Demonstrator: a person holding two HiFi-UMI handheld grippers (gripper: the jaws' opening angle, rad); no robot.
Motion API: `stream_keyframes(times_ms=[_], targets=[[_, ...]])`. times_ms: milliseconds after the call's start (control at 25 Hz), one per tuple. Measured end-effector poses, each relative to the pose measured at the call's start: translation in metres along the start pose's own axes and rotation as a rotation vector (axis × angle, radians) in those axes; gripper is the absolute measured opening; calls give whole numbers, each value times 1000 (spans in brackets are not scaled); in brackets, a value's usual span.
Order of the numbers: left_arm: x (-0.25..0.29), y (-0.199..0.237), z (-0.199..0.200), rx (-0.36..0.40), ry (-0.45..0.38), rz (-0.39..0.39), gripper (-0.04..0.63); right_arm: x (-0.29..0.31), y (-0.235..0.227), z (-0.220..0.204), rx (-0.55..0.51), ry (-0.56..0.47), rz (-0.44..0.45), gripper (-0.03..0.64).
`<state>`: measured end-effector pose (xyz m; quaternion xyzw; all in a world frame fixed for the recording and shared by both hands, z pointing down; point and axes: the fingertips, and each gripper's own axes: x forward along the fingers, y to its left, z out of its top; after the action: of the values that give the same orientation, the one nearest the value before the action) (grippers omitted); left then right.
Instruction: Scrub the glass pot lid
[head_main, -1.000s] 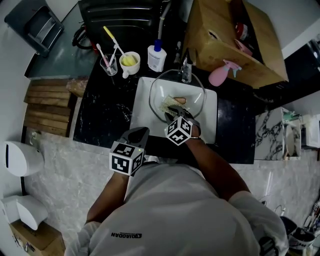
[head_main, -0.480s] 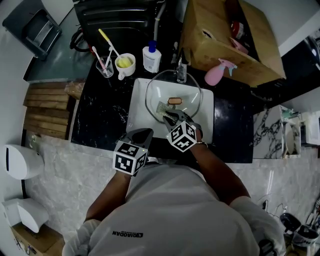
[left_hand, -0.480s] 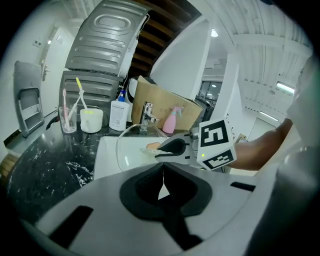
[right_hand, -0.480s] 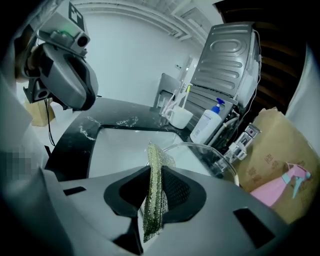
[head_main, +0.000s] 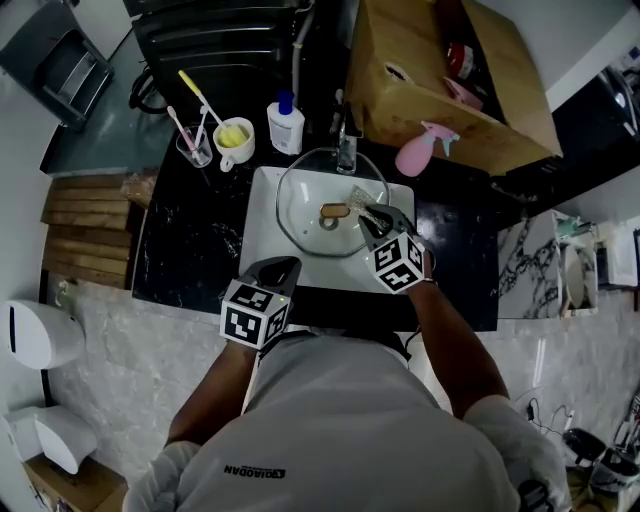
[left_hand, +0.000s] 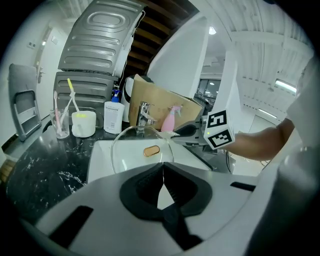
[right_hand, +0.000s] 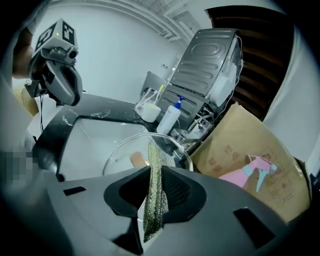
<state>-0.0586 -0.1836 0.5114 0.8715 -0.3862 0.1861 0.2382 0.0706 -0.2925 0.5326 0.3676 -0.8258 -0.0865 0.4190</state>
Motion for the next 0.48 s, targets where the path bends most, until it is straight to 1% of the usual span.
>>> stream_keyframes(times_ms=[160, 320, 480], targets=[[-1, 1, -4, -24, 4, 30, 15, 17, -38, -16, -60, 48, -35, 91], [-3, 7, -6, -55, 2, 75, 15, 38, -67, -12, -107, 57, -50, 91], [-7, 11, -9, -88, -1, 118, 15, 63, -77, -14, -211, 89, -42, 91]])
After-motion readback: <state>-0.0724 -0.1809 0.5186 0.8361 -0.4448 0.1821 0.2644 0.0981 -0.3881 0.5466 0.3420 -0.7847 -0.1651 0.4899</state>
